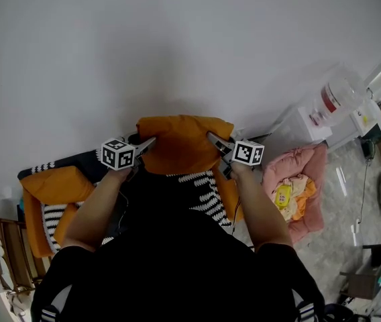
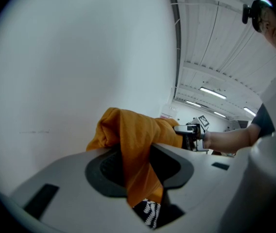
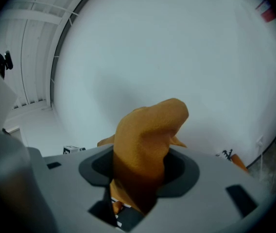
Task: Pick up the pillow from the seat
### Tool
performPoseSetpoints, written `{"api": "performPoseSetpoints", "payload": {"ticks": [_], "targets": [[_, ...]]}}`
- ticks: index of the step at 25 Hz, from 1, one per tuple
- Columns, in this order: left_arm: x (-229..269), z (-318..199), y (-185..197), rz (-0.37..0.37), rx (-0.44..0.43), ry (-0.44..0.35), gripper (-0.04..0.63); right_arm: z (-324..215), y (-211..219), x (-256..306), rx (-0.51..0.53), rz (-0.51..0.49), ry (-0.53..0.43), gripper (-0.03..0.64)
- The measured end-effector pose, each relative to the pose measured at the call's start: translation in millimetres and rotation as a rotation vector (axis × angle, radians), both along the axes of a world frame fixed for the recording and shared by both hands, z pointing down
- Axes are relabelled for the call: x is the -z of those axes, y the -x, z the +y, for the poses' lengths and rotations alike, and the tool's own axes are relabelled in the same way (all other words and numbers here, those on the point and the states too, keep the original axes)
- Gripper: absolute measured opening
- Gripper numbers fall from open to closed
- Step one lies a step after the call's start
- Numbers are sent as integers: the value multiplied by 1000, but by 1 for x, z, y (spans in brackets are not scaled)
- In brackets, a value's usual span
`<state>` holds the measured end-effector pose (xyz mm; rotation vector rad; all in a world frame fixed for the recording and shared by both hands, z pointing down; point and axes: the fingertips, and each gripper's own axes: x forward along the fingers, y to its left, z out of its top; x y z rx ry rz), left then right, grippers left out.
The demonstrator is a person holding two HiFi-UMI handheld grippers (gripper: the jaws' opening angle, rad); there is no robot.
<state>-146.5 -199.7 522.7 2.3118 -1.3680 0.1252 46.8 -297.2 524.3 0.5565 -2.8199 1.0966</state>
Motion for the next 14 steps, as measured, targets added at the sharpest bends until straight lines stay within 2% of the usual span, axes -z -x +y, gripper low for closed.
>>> {"api": "performPoseSetpoints", "payload": {"ticks": [14], "targets": [[4, 11, -10, 9, -4, -7, 146, 10, -12, 0, 1, -17, 16, 218]]}}
